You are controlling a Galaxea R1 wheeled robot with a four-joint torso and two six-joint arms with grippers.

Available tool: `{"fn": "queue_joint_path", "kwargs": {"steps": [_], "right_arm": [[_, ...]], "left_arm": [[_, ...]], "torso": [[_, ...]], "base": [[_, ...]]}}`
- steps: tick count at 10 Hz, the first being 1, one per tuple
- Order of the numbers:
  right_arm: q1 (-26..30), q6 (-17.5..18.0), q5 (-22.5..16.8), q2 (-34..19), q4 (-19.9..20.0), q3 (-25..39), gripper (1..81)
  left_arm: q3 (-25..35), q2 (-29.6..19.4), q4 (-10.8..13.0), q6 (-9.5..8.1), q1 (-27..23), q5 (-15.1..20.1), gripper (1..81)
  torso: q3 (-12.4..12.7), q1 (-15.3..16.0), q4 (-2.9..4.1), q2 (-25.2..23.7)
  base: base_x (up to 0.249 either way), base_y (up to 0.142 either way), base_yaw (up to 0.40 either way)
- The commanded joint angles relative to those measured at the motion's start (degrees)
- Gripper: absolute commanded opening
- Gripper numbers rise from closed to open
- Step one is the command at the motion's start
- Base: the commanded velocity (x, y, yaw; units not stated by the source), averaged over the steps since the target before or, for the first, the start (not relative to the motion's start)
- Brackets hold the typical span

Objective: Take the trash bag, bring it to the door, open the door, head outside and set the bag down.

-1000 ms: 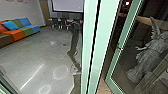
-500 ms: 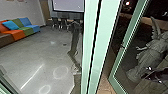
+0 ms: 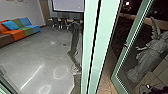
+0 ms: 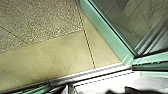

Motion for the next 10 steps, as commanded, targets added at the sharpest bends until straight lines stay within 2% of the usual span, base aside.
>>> {"fn": "queue_joint_path", "kwargs": {"steps": [1, 2, 4, 5, 7, 8, 10], "right_arm": [[-20.5, 0.4, 18.1, 5.4, 4.5, -2.2, 81.1], [-26.2, 0.1, 23.7, 8.0, 4.5, -5.2, 81.1], [-35.1, -0.3, 31.8, 13.4, 4.5, -11.0, 81.1], [-38.4, -0.4, 34.8, 16.3, 4.5, -13.4, 81.1], [-42.8, -1.1, 36.4, 20.8, 3.6, -17.2, 81.1], [-45.4, -1.4, 39.3, 23.2, 2.9, -19.6, 81.1], [-48.6, -1.5, 45.4, 28.7, -0.6, -28.3, 81.1]], "left_arm": [[0.6, 0.1, 0.0, 0.37, -0.9, 3.6, 1.0], [0.6, 0.2, 0.0, 0.46, -0.9, 3.5, 1.0], [0.6, 0.1, 0.0, 0.54, -0.9, 2.2, 1.0], [0.6, 0.2, 0.1, 0.55, -0.9, 2.2, 1.0], [0.6, 0.2, 0.3, 0.55, -1.0, 2.1, 1.0], [0.6, 0.2, 0.3, 0.55, -0.9, 1.6, 1.0], [0.6, 0.1, 0.4, 0.72, -1.0, 1.0, 1.0]], "torso": [[0.0, 0.0, 0.0, 0.0], [0.0, 0.0, 0.0, 0.0], [0.0, 0.0, 0.0, 0.0], [0.0, 0.0, 0.0, 0.0], [0.0, 0.0, 0.0, 0.0], [0.0, 0.0, 0.0, 0.0], [0.0, 0.0, 0.0, 0.0]], "base": [[0.0, 0.0, 0.0], [0.0, 0.0, 0.0], [0.0, 0.0, 0.0], [0.0, 0.0, 0.0], [0.0, 0.0, 0.0], [0.0, 0.0, 0.0], [0.0, 0.0, 0.0]]}}
